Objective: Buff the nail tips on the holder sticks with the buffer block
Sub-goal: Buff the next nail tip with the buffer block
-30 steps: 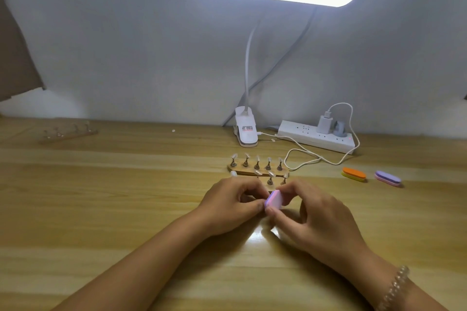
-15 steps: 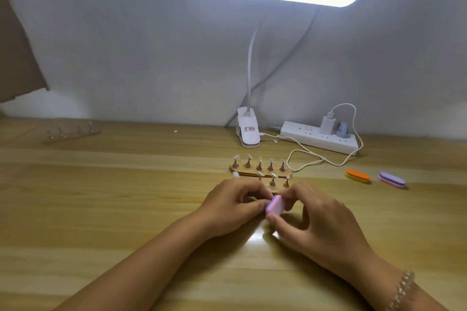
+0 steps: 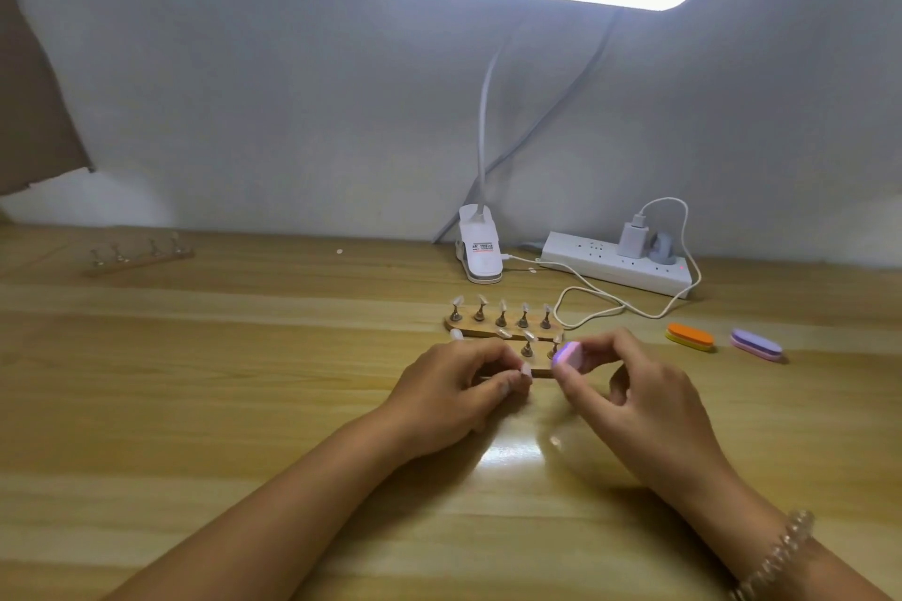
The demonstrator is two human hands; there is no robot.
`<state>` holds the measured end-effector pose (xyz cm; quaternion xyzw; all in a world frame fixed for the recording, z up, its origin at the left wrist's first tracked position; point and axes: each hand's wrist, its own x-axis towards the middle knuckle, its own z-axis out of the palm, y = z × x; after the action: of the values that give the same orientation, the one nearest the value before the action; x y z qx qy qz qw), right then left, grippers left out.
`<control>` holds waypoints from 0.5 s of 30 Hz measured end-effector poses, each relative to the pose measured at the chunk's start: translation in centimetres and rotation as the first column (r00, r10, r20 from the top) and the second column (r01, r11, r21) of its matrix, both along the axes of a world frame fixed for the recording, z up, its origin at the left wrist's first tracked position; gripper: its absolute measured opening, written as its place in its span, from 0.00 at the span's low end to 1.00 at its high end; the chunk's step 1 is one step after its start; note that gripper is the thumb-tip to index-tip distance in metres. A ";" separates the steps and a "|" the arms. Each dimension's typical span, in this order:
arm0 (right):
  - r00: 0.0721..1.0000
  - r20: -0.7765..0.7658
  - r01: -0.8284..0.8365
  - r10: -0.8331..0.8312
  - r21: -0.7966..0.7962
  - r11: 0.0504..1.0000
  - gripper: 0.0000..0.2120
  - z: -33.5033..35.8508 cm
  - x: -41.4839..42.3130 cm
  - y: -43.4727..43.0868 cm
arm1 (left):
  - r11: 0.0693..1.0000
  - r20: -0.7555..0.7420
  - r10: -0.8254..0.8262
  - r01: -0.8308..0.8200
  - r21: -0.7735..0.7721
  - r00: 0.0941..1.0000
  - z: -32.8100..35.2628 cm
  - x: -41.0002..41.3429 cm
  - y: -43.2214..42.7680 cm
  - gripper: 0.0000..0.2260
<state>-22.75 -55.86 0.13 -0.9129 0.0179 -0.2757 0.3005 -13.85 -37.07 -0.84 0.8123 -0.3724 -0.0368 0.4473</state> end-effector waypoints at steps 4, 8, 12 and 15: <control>0.996 -0.001 -0.092 0.094 -0.219 0.971 0.13 0.2 -0.6 1.4 | 0.999 0.050 0.002 -0.004 0.044 0.999 0.1 -0.1 0.0 0.06; 0.998 -0.004 -0.055 0.056 -0.233 0.971 0.13 -0.1 -0.5 1.0 | 0.999 0.052 -0.001 -0.001 0.046 0.999 0.3 -0.3 0.0 0.06; 0.993 0.020 -0.109 0.114 -0.190 0.976 0.12 0.0 -0.5 1.2 | 0.998 0.067 0.008 -0.012 0.056 0.998 0.2 -0.2 0.0 0.06; 0.998 0.019 -0.060 0.063 -0.151 0.987 0.11 0.0 -0.2 0.8 | 0.997 0.074 0.004 -0.010 0.075 0.997 0.1 -0.2 0.1 0.05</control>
<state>-22.93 -55.09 0.11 -0.9297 -0.0347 -0.2777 0.2396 -14.01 -36.95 -0.71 0.8307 -0.3842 -0.0193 0.4025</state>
